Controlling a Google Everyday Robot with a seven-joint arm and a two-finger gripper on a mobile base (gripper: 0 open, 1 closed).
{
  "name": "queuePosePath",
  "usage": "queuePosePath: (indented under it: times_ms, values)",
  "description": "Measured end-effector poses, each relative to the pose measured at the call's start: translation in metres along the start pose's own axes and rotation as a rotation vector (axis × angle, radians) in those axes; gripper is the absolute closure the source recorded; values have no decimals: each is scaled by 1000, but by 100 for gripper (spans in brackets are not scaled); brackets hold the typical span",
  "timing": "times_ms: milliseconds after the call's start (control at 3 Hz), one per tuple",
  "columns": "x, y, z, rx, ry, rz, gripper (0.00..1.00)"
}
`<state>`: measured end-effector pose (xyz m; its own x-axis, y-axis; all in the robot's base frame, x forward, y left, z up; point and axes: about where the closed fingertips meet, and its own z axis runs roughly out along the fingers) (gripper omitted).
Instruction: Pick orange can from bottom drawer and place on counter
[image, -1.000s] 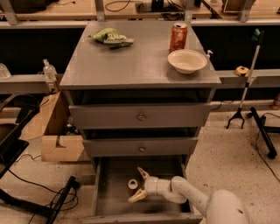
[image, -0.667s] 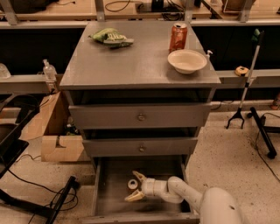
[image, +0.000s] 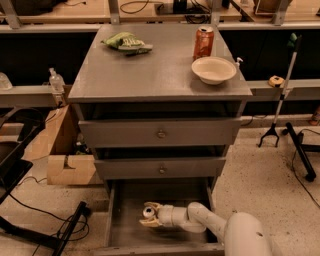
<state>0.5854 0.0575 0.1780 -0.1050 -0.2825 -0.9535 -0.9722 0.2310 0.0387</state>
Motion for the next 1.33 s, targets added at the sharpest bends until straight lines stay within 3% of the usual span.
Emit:
queuePosePath:
  times_ms: [333, 667, 1333]
  values:
    - [-23, -3, -8, 18, -12, -19, 86]
    - [-79, 13, -35, 8, -46, -49, 100]
    - [-224, 66, -112, -109, -80, -61, 100]
